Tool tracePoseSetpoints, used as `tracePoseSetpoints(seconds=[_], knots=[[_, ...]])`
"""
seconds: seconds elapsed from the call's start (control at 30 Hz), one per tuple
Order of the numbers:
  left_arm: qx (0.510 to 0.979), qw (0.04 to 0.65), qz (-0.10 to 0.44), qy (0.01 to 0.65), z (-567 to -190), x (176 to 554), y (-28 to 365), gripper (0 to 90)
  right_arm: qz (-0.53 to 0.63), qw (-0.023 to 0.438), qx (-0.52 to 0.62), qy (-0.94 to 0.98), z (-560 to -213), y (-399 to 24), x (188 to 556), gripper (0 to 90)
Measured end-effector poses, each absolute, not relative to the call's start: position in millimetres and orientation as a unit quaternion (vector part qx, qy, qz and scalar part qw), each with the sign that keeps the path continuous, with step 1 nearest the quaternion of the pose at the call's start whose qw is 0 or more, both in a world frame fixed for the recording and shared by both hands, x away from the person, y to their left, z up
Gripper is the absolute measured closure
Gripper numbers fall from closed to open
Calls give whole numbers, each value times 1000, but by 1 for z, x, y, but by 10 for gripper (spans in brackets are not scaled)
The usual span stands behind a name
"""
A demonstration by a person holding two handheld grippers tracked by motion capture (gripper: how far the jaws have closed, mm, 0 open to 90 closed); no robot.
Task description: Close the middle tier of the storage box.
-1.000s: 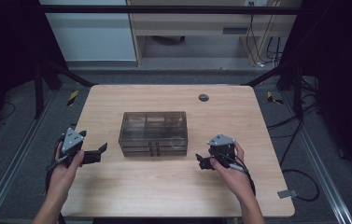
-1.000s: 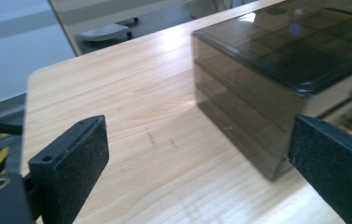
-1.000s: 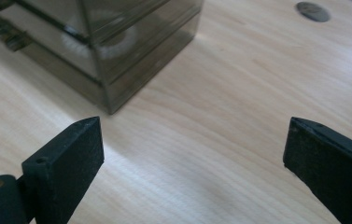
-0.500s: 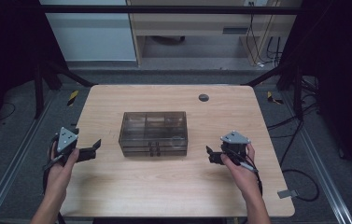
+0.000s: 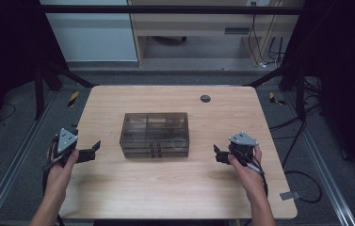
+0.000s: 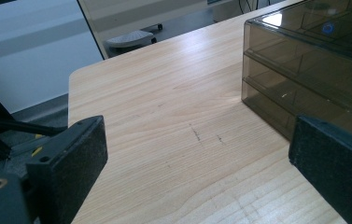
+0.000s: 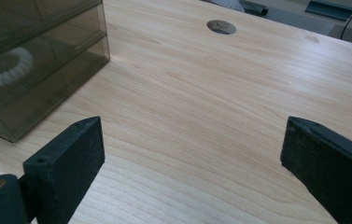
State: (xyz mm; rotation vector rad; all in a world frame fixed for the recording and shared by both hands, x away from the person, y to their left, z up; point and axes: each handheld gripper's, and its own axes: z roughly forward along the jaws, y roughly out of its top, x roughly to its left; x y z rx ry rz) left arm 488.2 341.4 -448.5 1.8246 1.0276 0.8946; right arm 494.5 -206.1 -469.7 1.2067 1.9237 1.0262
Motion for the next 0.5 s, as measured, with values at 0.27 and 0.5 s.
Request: tracePoseSetpoints(seconds=[0.27,0.5], knots=[[732,412,357,408,-453,492,342,45,386,318,475,724,-475,-215,497,63],[741,407,351,403,-457,497,341,38,377,317,482,724,-479,-218,499,58]])
